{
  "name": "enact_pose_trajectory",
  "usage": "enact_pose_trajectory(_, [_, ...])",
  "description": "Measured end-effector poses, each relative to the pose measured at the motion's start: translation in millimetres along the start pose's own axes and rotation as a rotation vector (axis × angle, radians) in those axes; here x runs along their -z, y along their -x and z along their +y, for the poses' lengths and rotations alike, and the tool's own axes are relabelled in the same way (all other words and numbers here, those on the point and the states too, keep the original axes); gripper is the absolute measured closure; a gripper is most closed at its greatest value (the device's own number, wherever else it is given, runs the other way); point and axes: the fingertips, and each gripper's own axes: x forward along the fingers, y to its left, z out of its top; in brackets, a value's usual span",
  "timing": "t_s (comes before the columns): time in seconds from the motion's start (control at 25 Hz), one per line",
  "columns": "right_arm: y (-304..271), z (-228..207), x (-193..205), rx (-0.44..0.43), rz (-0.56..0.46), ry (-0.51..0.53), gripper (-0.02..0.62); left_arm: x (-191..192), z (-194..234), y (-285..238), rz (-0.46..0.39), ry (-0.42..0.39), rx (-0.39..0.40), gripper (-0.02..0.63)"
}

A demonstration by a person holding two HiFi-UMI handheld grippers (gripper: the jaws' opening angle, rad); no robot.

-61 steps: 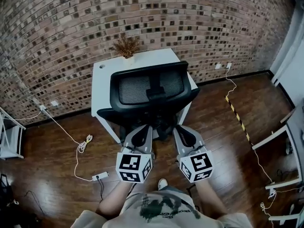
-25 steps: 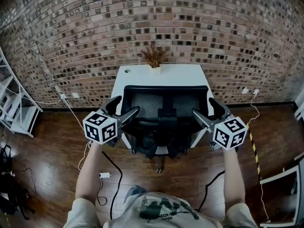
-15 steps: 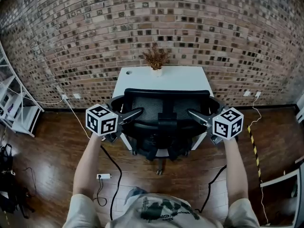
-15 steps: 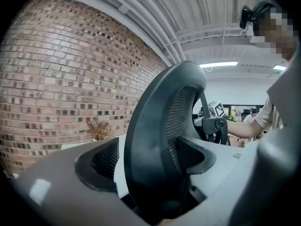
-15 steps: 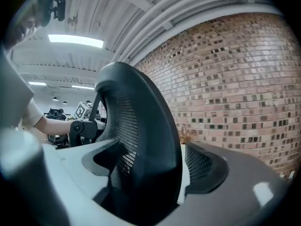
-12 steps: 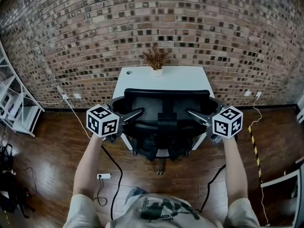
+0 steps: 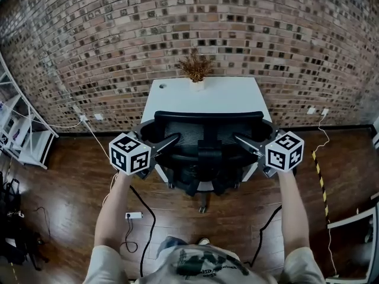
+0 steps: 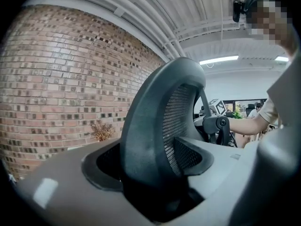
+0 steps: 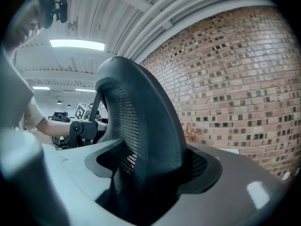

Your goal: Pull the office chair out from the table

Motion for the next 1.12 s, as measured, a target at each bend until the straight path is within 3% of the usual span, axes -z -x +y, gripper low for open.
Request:
enact_pose_trajectory(0.6, [19,35,4,0.026,-0.024,-0.027,0.227,4,-18,31,-0.008,0.001,0.003,0.252])
enact_pose_trajectory(1.12, [57,67,15,0.043,-0.009,-0.056,0.225,12,-61,63,-0.02,-0.008,0.003,0.256])
